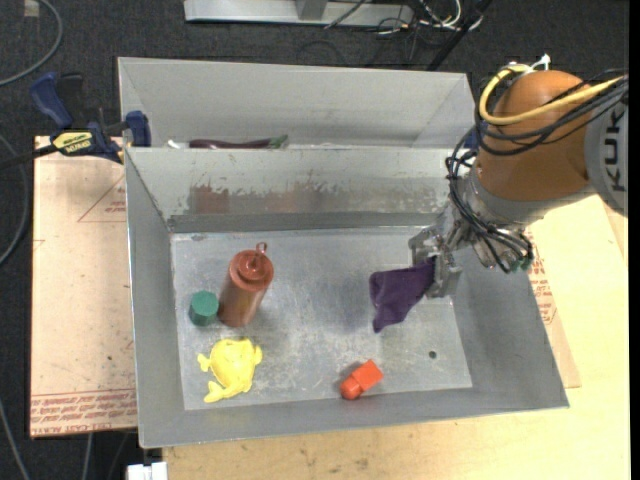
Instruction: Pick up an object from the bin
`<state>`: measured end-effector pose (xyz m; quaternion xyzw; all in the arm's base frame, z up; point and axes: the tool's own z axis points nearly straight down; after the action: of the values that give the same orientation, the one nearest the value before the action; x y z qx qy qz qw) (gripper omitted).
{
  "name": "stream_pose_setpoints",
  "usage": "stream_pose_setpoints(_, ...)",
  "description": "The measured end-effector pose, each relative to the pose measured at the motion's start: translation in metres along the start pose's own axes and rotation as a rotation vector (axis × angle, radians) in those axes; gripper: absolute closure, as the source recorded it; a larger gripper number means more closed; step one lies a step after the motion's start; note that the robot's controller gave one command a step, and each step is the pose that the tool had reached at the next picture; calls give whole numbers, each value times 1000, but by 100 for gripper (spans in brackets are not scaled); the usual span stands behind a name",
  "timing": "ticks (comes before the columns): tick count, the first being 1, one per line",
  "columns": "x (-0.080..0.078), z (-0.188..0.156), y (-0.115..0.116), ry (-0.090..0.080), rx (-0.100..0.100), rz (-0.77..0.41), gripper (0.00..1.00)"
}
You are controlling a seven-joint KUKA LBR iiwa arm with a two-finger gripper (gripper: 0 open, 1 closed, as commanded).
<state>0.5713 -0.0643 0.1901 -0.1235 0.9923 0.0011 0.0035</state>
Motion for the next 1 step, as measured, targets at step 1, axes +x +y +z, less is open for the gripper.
stream_pose_setpoints(1, 0, 0, 0, 0, 0, 0, 100)
